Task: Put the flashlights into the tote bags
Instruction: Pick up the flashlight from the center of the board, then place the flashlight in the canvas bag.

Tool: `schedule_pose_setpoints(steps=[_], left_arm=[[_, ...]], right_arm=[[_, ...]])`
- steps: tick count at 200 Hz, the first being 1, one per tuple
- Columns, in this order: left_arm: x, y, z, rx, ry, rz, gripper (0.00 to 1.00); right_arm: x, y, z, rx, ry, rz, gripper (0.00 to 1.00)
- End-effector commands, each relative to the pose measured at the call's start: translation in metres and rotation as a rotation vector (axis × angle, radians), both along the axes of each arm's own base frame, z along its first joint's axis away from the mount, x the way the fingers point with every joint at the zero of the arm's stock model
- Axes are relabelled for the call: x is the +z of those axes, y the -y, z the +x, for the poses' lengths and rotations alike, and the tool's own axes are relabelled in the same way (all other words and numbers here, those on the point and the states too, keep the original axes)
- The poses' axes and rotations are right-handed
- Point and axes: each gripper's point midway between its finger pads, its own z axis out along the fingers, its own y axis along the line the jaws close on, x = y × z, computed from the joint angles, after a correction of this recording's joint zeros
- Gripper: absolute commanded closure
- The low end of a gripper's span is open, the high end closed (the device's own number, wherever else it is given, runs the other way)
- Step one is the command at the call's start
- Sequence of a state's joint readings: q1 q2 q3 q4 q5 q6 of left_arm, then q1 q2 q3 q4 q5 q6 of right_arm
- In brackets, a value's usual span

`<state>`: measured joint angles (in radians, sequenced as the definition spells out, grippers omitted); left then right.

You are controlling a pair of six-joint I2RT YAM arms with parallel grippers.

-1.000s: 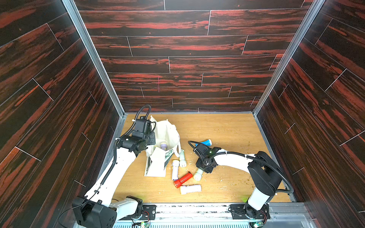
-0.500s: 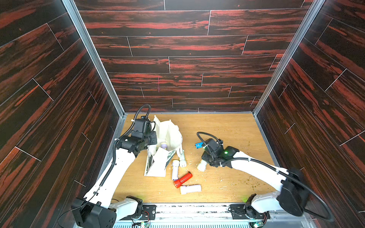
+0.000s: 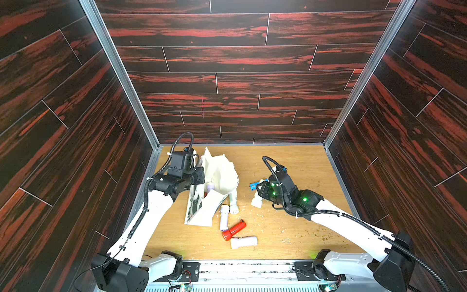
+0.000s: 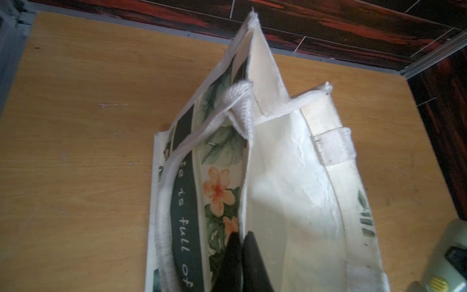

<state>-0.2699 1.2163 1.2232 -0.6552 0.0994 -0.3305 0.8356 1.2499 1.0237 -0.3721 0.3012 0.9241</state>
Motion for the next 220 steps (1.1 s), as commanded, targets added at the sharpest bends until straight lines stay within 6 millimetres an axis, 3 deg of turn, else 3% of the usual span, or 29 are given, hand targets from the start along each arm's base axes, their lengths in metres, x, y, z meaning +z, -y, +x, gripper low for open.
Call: schedule_pose_setpoints(steps=[1,60,120,154,220], left_arm=[[0.011,0.014,-0.007,-0.061,0.025,-0.070,1.00],[0.014,0.028,-0.009,-0.108,0.029,-0.146,1.00],[0.021,0.041,-0.008,-0.145,0.056,-0.234,1.00],[0.021,0.044,-0.009,-0.158,0.054,-0.256,1.00],[0.023,0.049,-0.011,-0.171,0.059,-0.294,1.00]], right_arm=[[0.042,-0.014,0.005,0.092,0.128,0.041,1.00],[0.087,-0.039,0.012,0.229,0.275,0.038,1.00],[0.107,-0.075,0.031,0.330,0.328,0.016,1.00],[0.100,-0.100,0.043,0.386,0.317,0.023,1.00],[0.057,-0.138,0.062,0.469,0.210,-0.013,1.00]])
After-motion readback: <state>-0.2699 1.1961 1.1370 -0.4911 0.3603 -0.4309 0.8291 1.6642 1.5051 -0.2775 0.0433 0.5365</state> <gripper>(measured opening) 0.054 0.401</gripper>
